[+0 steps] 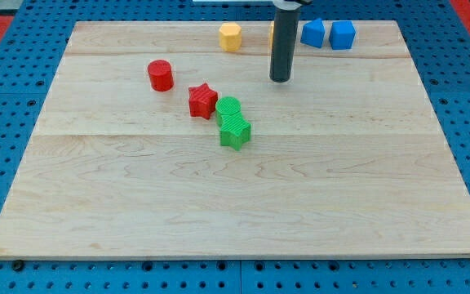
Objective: Push the red circle slightly left
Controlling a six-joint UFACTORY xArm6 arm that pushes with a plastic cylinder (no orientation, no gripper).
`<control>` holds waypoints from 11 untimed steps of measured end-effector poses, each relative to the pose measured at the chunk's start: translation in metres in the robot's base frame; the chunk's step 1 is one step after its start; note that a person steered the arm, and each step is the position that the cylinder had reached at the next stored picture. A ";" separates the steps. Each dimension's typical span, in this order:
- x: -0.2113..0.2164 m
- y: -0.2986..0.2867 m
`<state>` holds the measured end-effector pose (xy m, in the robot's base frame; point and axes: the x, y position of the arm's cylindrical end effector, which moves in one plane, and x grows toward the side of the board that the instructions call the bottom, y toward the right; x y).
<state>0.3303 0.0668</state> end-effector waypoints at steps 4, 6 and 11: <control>-0.003 -0.061; 0.003 -0.062; 0.014 -0.195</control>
